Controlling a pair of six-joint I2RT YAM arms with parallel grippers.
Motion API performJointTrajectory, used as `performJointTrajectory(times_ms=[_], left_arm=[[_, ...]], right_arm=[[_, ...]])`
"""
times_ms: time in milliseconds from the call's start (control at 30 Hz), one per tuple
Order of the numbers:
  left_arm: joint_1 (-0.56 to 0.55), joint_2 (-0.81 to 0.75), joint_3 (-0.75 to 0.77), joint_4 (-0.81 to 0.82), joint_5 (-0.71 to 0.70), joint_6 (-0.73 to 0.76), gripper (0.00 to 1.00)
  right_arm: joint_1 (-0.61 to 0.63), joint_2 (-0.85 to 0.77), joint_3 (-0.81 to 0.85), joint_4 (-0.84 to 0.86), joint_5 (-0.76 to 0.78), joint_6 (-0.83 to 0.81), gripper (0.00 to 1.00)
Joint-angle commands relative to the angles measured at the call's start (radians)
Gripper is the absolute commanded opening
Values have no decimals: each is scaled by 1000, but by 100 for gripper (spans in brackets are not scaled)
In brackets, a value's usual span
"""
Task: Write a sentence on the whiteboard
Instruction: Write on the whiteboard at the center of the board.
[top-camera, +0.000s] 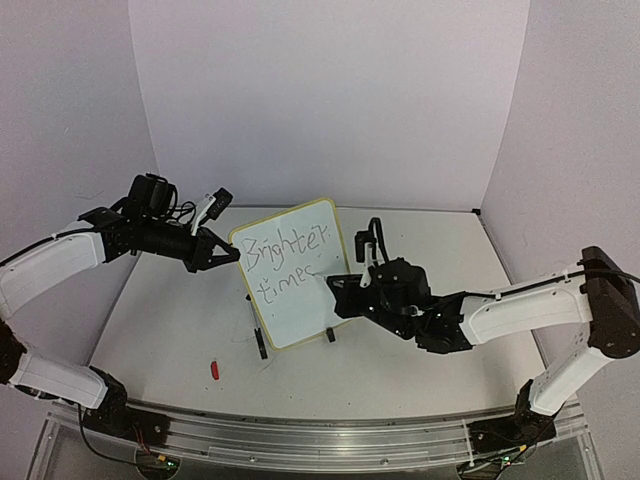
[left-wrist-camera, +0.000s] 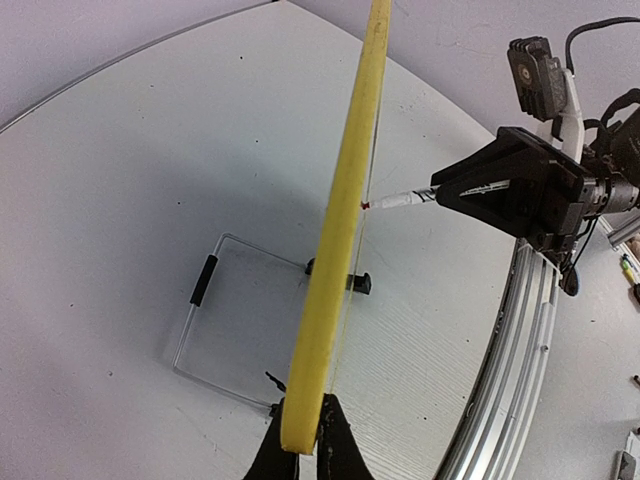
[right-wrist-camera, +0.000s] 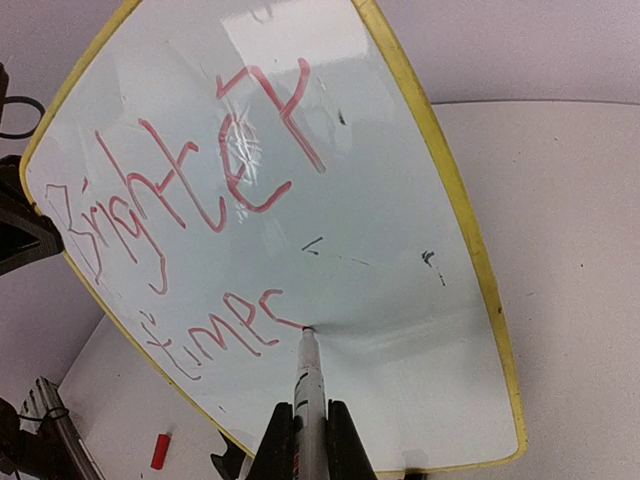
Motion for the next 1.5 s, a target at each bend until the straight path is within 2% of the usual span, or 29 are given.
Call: performJointTrajectory(times_ms=[0, 833, 1100, 1467], left_arm=[[-5, 10, -20, -62, -94, 52, 0], [-5, 12, -19, -62, -91, 52, 0], [-5, 14, -18, -61, -94, 52, 0], [-5, 9, -20, -61, -98, 52, 0]], right_arm=[[-9, -34, -12, -17, 56, 1, 0], [-7, 42, 41, -22, -44, 3, 0], [-7, 23, 26, 5, -70, -8, 0], [-7, -52, -18, 40, -201, -68, 0]])
